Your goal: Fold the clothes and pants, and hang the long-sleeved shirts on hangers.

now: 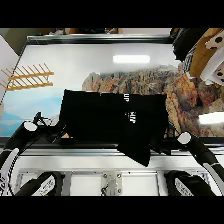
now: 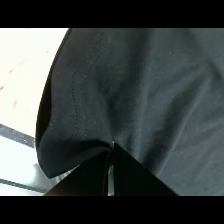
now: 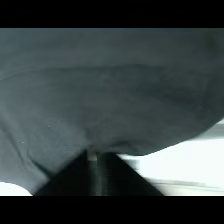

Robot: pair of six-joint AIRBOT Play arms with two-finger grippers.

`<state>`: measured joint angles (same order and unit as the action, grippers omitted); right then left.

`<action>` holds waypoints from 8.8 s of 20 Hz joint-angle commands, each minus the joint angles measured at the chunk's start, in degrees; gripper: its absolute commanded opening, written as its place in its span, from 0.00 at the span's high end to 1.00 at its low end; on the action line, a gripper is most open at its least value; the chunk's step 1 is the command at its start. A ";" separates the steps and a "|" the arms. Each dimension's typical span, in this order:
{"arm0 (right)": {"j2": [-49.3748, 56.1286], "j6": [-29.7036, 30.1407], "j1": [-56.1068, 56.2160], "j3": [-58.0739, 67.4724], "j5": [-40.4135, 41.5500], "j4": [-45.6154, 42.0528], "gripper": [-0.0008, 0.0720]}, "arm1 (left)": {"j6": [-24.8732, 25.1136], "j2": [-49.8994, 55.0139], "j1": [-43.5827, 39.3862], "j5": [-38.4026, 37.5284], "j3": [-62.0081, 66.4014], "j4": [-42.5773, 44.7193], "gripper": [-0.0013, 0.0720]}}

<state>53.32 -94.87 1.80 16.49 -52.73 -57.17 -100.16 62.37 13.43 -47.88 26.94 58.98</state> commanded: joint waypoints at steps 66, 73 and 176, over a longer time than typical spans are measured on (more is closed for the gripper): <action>49.92 38.77 -28.96 51.52 -21.16 22.60 0.00 | 1.09 16.13 -31.43 -5.99 38.75 11.32 0.97; 49.96 38.53 -24.24 51.52 -16.48 22.71 0.01 | 1.11 16.13 -31.41 -6.67 38.75 10.03 0.97; 40.35 34.71 4.79 51.52 5.01 30.69 0.97 | 10.34 1.27 -22.25 -10.97 37.44 7.41 0.97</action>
<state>99.07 -56.80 13.13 67.40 -48.21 -17.56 -89.82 63.68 -8.80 -57.89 64.38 66.32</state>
